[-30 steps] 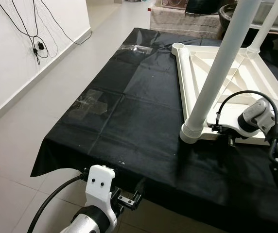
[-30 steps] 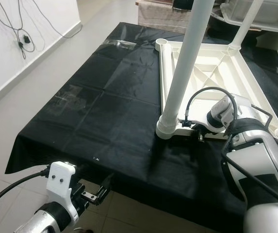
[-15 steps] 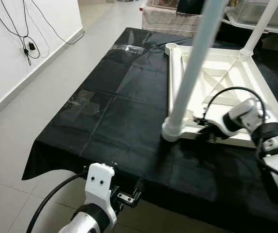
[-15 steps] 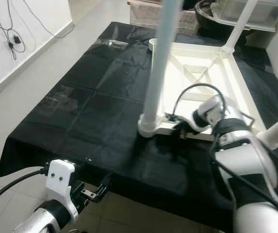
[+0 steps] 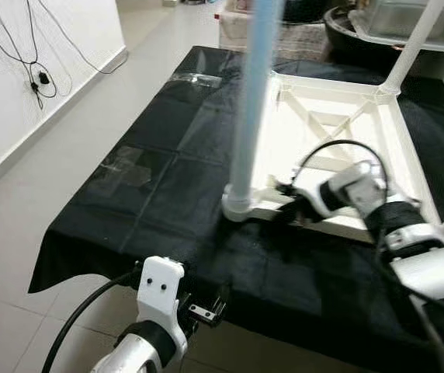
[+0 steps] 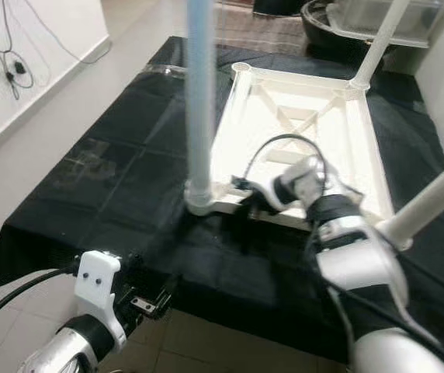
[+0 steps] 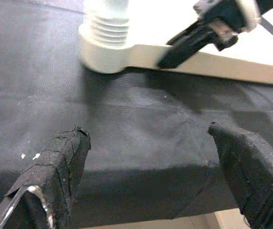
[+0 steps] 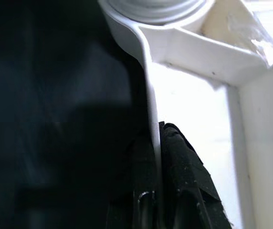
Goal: Building children table
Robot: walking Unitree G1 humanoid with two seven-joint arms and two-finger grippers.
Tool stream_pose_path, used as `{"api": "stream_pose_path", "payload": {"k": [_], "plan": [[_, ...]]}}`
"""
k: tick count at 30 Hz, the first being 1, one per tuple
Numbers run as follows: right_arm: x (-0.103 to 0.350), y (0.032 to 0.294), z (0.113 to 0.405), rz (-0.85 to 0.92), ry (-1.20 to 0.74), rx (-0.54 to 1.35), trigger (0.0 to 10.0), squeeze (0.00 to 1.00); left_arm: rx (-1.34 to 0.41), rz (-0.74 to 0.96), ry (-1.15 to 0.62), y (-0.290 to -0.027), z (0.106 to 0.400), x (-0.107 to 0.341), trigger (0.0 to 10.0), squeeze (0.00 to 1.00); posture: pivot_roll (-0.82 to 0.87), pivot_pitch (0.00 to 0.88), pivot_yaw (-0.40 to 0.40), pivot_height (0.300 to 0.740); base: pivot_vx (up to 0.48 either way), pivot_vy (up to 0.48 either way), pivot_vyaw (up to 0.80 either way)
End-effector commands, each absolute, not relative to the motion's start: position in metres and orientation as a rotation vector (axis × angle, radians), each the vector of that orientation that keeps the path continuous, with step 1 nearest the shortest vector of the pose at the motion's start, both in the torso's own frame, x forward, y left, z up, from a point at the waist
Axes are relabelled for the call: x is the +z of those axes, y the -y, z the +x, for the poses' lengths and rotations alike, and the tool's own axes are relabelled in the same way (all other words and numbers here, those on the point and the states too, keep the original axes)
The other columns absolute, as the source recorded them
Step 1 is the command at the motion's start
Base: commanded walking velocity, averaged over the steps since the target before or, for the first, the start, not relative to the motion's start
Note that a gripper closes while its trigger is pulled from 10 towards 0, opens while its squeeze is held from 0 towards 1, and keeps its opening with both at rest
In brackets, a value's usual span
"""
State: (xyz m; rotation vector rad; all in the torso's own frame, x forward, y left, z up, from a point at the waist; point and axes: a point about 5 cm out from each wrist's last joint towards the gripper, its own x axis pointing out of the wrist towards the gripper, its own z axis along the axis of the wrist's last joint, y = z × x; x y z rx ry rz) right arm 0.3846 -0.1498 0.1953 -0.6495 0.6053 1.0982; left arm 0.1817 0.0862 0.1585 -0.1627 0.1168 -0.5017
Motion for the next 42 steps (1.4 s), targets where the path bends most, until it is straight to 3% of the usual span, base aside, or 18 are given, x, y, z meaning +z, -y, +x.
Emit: {"api": "stream_pose_path", "payload": {"k": [1, 12, 19, 30, 31, 32, 36, 37, 38, 39, 42], "plan": [[0.177, 0.138, 0.379, -0.587, -0.636, 1.114, 0.0, 0.00, -0.496, -0.162, -0.146, -0.086, 0.181, 0.152, 10.0, 0.00, 0.17, 0.190, -0.034, 0.740, 0.000, 0.000, 0.00], [0.182, 0.099, 0.360, -0.496, -0.559, 1.138, 0.0, 0.00, -0.498, -0.159, -0.141, -0.086, 0.182, 0.152, 10.0, 0.00, 0.17, 0.182, -0.034, 0.740, 0.000, 0.000, 0.00], [0.181, 0.094, 0.330, -0.521, -0.558, 1.292, 0.0, 0.00, -0.498, -0.160, -0.141, -0.086, 0.183, 0.151, 10.0, 0.00, 0.17, 0.168, -0.035, 0.740, 0.000, 0.000, 0.00], [0.180, 0.092, 0.312, -0.559, -0.552, 1.329, 0.0, 0.00, -0.500, -0.158, -0.143, -0.087, 0.183, 0.150, 10.0, 0.00, 0.17, 0.166, -0.038, 0.740, 0.000, 0.000, 0.00], [0.179, 0.094, 0.313, -0.574, -0.556, 1.313, 1.6, 0.00, -0.499, -0.158, -0.143, -0.087, 0.184, 0.150, 10.0, 0.00, 0.17, 0.167, -0.038, 0.740, 0.000, 0.000, 0.00], [0.178, 0.095, 0.313, -0.581, -0.562, 1.301, 10.0, 0.00, -0.499, -0.158, -0.143, -0.087, 0.184, 0.150, 10.0, 0.00, 0.17, 0.167, -0.038, 0.740, 0.000, 0.000, 0.00], [0.177, 0.096, 0.315, -0.590, -0.565, 1.290, 10.0, 0.00, -0.499, -0.158, -0.143, -0.087, 0.184, 0.150, 10.0, 0.00, 0.17, 0.168, -0.037, 0.740, 0.000, 0.000, 0.00], [0.178, 0.098, 0.315, -0.601, -0.566, 1.287, 10.0, 0.22, -0.499, -0.159, -0.143, -0.087, 0.184, 0.150, 10.0, 0.00, 0.17, 0.169, -0.037, 0.740, 0.000, 0.000, 0.00], [0.178, 0.098, 0.315, -0.601, -0.566, 1.287, 10.0, 0.22, -0.499, -0.159, -0.143, -0.087, 0.184, 0.150, 10.0, 0.00, 0.17, 0.169, -0.037, 0.740, 0.000, 0.000, 0.00], [0.178, 0.100, 0.316, -0.611, -0.568, 1.284, 10.0, 1.00, -0.499, -0.158, -0.143, -0.087, 0.184, 0.150, 10.0, 0.00, 0.17, 0.168, -0.037, 0.740, 0.000, 0.000, 0.00], [0.181, 0.105, 0.317, -0.624, -0.571, 1.281, 10.0, 1.00, -0.498, -0.157, -0.143, -0.087, 0.185, 0.149, 10.0, 0.00, 0.17, 0.170, -0.037, 0.740, 0.000, 0.000, 0.00]]}}
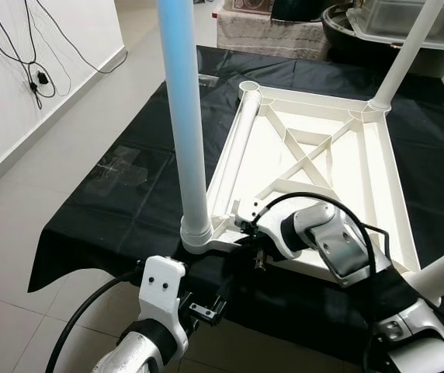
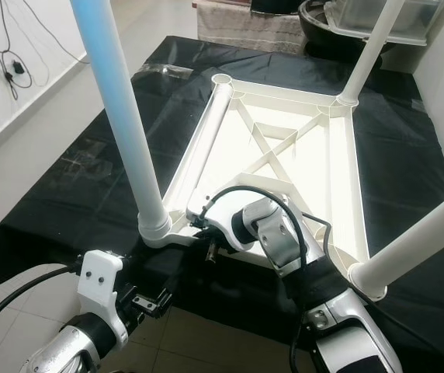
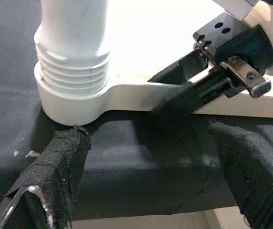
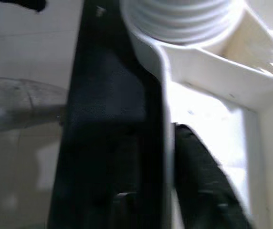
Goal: Building children table
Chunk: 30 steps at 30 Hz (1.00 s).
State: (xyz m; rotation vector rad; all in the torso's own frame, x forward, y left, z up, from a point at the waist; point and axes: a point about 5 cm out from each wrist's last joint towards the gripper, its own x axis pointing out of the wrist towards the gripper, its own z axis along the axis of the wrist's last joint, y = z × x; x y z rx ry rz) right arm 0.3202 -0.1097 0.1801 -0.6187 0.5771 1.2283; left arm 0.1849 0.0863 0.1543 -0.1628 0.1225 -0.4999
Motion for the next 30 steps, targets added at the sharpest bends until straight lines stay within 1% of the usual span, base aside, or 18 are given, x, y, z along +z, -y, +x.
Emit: {"api": "stream_pose_path", "payload": {"k": [1, 2, 3, 5, 6, 8, 10, 11, 12, 14, 16, 17, 21, 23, 24, 25, 26, 30], "plan": [[0.181, 0.105, 0.317, -0.624, -0.571, 1.281, 10.0, 1.00, -0.498, -0.157, -0.143, -0.087, 0.185, 0.149, 10.0, 0.00, 0.17, 0.170, -0.037, 0.740, 0.000, 0.000, 0.00], [0.181, 0.105, 0.317, -0.624, -0.571, 1.281, 10.0, 1.00, -0.498, -0.157, -0.143, -0.087, 0.185, 0.149, 10.0, 0.00, 0.17, 0.170, -0.037, 0.740, 0.000, 0.000, 0.00], [0.185, 0.111, 0.321, -0.636, -0.570, 1.257, 10.0, 0.51, -0.497, -0.156, -0.142, -0.088, 0.185, 0.149, 10.0, 0.00, 0.17, 0.168, -0.034, 0.740, 0.000, 0.000, 0.00], [0.185, 0.111, 0.321, -0.636, -0.570, 1.257, 10.0, 0.51, -0.497, -0.156, -0.142, -0.088, 0.185, 0.149, 10.0, 0.00, 0.17, 0.168, -0.034, 0.740, 0.000, 0.000, 0.00], [0.187, 0.114, 0.322, -0.641, -0.573, 1.250, 10.0, 0.00, -0.496, -0.155, -0.143, -0.088, 0.186, 0.149, 10.0, 0.00, 0.17, 0.166, -0.033, 0.740, 0.000, 0.000, 0.00], [0.191, 0.119, 0.322, -0.653, -0.572, 1.251, 10.0, 0.00, -0.496, -0.155, -0.143, -0.088, 0.186, 0.148, 10.0, 0.00, 0.17, 0.164, -0.030, 0.740, 0.000, 0.000, 0.00], [0.198, 0.129, 0.323, -0.677, -0.573, 1.255, 10.0, 0.00, -0.495, -0.153, -0.144, -0.089, 0.188, 0.147, 10.0, 0.00, 0.17, 0.157, -0.029, 0.740, 0.000, 0.000, 0.00], [0.198, 0.129, 0.323, -0.677, -0.573, 1.255, 10.0, 0.00, -0.495, -0.153, -0.144, -0.089, 0.188, 0.147, 10.0, 0.00, 0.17, 0.157, -0.029, 0.740, 0.000, 0.000, 0.00], [0.202, 0.136, 0.323, -0.689, -0.573, 1.254, 10.0, 0.00, -0.495, -0.150, -0.145, -0.090, 0.189, 0.146, 10.0, 0.00, 0.17, 0.153, -0.027, 0.740, 0.000, 0.000, 0.00], [0.202, 0.136, 0.323, -0.689, -0.573, 1.254, 10.0, 0.00, -0.495, -0.150, -0.145, -0.090, 0.189, 0.146, 10.0, 0.00, 0.17, 0.153, -0.027, 0.740, 0.000, 0.000, 0.00], [0.215, 0.158, 0.326, -0.729, -0.570, 1.242, 10.0, 0.00, -0.495, -0.147, -0.146, -0.091, 0.191, 0.145, 10.0, 0.00, 0.17, 0.142, -0.025, 0.740, 0.000, 0.000, 0.00], [0.215, 0.158, 0.326, -0.729, -0.570, 1.242, 10.0, 0.00, -0.495, -0.147, -0.146, -0.091, 0.191, 0.145, 10.0, 0.00, 0.17, 0.142, -0.025, 0.740, 0.000, 0.000, 0.00], [0.228, 0.195, 0.326, -0.780, -0.583, 1.215, 10.0, 0.00, -0.498, -0.129, -0.143, -0.092, 0.195, 0.142, 10.0, 0.00, 0.16, 0.128, -0.020, 0.740, 0.000, 0.000, 0.00], [0.228, 0.195, 0.326, -0.780, -0.583, 1.215, 10.0, 0.00, -0.498, -0.129, -0.143, -0.092, 0.195, 0.142, 10.0, 0.00, 0.16, 0.128, -0.020, 0.740, 0.000, 0.000, 0.00], [0.229, 0.204, 0.326, -0.770, -0.586, 1.194, 10.0, 0.00, -0.499, -0.125, -0.143, -0.092, 0.196, 0.141, 10.0, 0.00, 0.16, 0.118, -0.017, 0.740, 0.000, 0.000, 0.00], [0.229, 0.204, 0.326, -0.770, -0.586, 1.194, 10.0, 0.00, -0.499, -0.125, -0.143, -0.092, 0.196, 0.141, 10.0, 0.00, 0.16, 0.118, -0.017, 0.740, 0.000, 0.000, 0.00], [0.230, 0.212, 0.326, -0.734, -0.581, 1.160, 10.0, 0.00, -0.498, -0.123, -0.144, -0.093, 0.198, 0.140, 10.0, 0.00, 0.17, 0.107, -0.017, 0.740, 0.000, 0.000, 0.00], [0.230, 0.222, 0.325, -0.665, -0.544, 1.106, 10.0, 0.00, -0.493, -0.122, -0.146, -0.095, 0.201, 0.137, 10.0, 0.00, 0.17, 0.100, -0.015, 0.740, 0.000, 0.000, 0.00]]}}
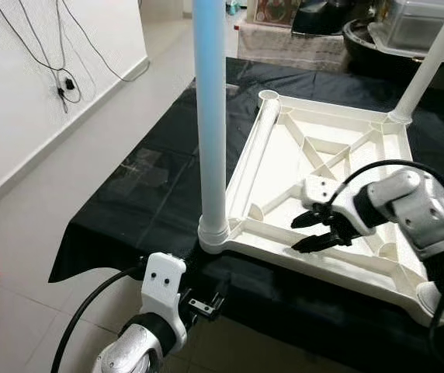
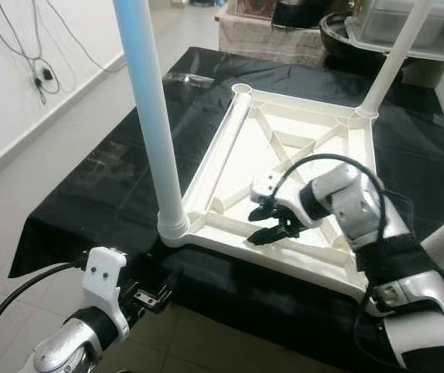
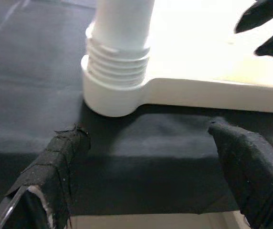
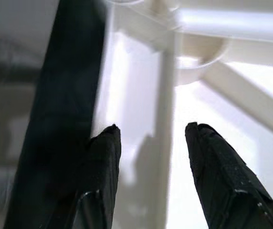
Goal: Building children table
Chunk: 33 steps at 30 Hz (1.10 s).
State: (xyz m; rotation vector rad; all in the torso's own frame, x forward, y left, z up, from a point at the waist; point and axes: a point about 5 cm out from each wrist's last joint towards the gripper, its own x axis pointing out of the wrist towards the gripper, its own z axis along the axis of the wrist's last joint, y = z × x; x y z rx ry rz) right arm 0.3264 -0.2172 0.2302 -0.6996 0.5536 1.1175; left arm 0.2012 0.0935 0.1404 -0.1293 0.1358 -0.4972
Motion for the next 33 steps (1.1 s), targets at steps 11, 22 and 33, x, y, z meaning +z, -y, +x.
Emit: {"api": "stream_pose_path", "payload": {"k": [11, 22, 33], "plan": [[0.202, 0.244, 0.328, -0.290, -0.307, 0.577, 10.0, 0.00, -0.466, -0.082, -0.133, -0.101, 0.211, 0.130, 10.0, 0.00, 0.16, 0.034, 0.001, 0.740, 0.000, 0.000, 0.00], [0.160, 0.225, 0.301, -0.166, -0.192, 0.111, 10.0, 0.00, -0.427, -0.056, -0.133, -0.109, 0.214, 0.127, 10.0, 0.00, 0.16, 0.008, 0.009, 0.740, 0.000, 0.000, 0.00], [0.138, 0.178, 0.261, -0.084, -0.104, -0.061, 10.0, 0.00, -0.373, -0.046, -0.141, -0.118, 0.205, 0.120, 10.0, 0.00, 0.18, 0.000, -0.003, 0.740, 0.000, 0.000, 0.00]]}}
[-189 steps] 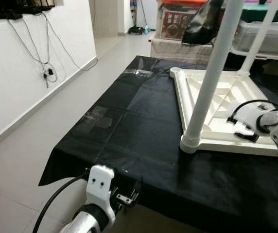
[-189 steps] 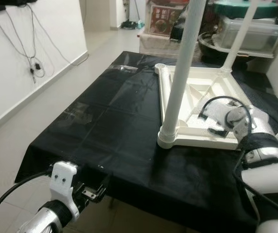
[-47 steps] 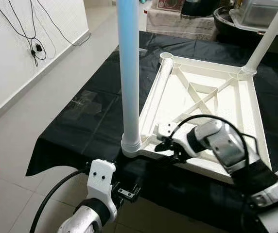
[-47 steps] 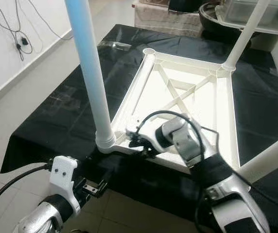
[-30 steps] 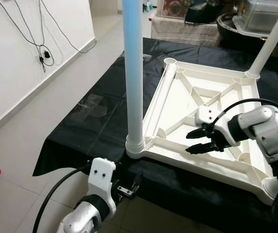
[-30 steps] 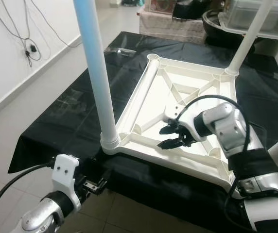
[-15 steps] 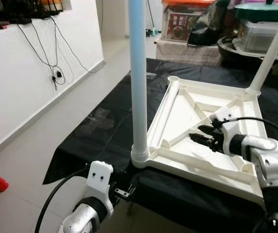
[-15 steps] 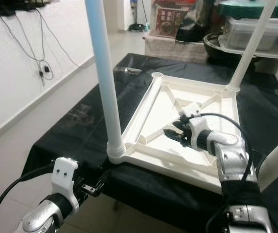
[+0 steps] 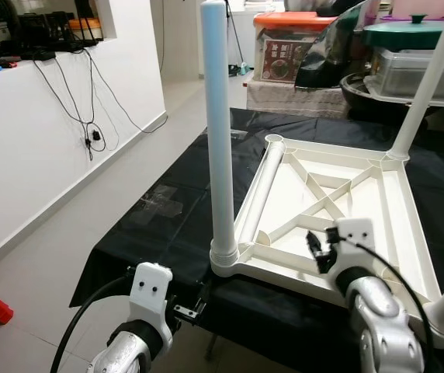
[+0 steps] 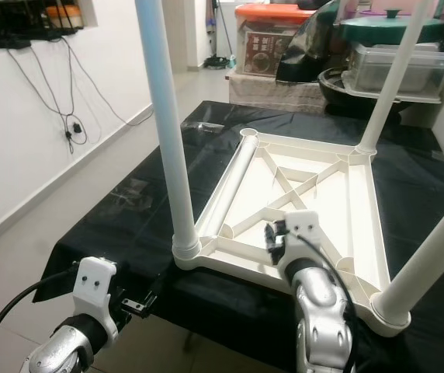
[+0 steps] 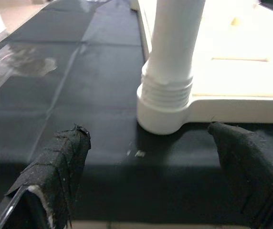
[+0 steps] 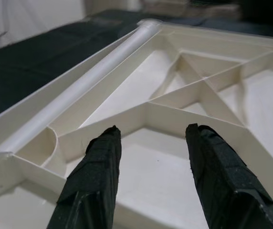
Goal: Building children table
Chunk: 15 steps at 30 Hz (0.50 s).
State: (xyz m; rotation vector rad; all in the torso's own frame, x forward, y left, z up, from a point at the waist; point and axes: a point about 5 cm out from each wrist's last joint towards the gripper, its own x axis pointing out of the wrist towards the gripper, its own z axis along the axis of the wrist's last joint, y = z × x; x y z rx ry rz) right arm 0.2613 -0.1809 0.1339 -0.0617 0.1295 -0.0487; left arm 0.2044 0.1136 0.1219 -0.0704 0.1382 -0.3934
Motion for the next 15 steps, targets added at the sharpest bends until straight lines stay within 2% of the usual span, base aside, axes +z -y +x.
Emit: {"api": "stream_pose_path", "payload": {"k": [1, 3, 9, 15], "plan": [[0.136, 0.177, 0.259, -0.082, -0.107, -0.071, 10.0, 0.00, -0.369, -0.047, -0.142, -0.119, 0.204, 0.120, 10.0, 0.00, 0.18, 0.000, -0.004, 0.740, 0.000, 0.000, 0.00], [0.136, 0.175, 0.257, -0.081, -0.108, -0.084, 10.0, 0.00, -0.367, -0.048, -0.142, -0.119, 0.204, 0.120, 10.0, 0.00, 0.18, 0.000, -0.004, 0.740, 0.000, 0.000, 0.00], [0.131, 0.170, 0.253, -0.074, -0.121, -0.113, 10.0, 0.00, -0.358, -0.052, -0.142, -0.120, 0.204, 0.118, 10.0, 0.00, 0.17, 0.000, -0.003, 0.740, 0.000, 0.000, -0.78], [0.126, 0.154, 0.249, -0.032, -0.125, -0.044, 10.0, 0.00, -0.347, -0.062, -0.141, -0.122, 0.204, 0.116, 10.0, 0.00, 0.18, 0.000, -0.001, 0.740, 0.000, 0.000, 0.00]]}}
